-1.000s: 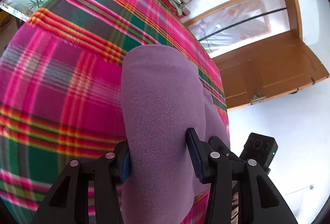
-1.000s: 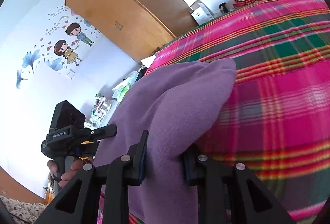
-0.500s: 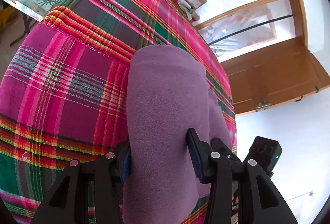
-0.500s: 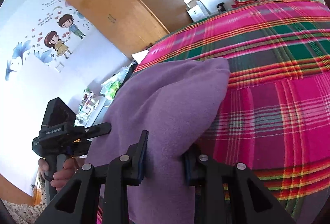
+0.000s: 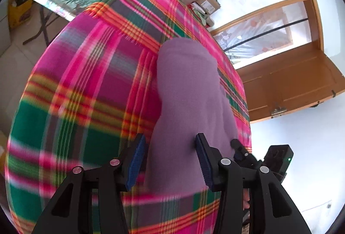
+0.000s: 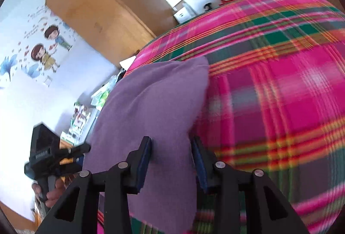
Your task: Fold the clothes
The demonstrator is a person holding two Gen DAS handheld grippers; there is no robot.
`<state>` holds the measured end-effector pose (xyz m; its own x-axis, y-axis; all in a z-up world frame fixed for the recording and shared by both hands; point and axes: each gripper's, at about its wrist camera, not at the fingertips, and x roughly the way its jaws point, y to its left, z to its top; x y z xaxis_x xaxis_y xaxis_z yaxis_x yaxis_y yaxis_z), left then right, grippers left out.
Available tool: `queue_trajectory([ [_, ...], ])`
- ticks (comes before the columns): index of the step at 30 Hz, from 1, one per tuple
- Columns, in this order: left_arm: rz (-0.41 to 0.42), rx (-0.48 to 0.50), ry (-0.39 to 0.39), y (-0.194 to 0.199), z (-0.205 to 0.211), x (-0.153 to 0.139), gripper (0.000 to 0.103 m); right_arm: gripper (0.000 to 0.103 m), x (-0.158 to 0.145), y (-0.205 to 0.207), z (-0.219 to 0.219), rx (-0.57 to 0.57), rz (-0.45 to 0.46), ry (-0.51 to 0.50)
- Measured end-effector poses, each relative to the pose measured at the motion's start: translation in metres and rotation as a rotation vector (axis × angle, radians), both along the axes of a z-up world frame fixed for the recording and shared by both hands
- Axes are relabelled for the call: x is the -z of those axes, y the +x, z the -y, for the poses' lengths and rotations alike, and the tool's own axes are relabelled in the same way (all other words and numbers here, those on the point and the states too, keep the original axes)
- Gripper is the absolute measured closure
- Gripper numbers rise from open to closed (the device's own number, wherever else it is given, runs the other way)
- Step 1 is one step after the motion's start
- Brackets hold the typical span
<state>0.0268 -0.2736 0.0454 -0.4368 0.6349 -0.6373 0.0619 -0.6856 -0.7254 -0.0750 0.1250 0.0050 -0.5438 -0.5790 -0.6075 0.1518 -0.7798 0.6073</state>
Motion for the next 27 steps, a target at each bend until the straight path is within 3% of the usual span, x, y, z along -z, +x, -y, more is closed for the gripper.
queue_trajectory([
  [6,0.0,0.001,-0.011,0.027,-0.011,0.004,0.053,0.063,-0.01,0.041,-0.003,0.025,-0.061,0.035],
  [9,0.018,0.005,-0.057,0.036,-0.018,0.008,0.053,0.063,-0.009,0.055,0.005,0.013,-0.08,0.119],
  [15,0.037,0.007,-0.073,0.035,-0.032,0.015,0.053,0.063,0.003,0.066,0.002,0.058,-0.035,0.182],
  [23,-0.047,0.017,-0.097,0.048,-0.045,-0.002,0.053,0.063,-0.009,0.095,-0.002,0.046,-0.062,0.174],
  [27,-0.113,0.036,-0.203,0.056,-0.06,-0.008,0.053,0.063,-0.002,0.113,0.001,0.047,-0.059,0.215],
])
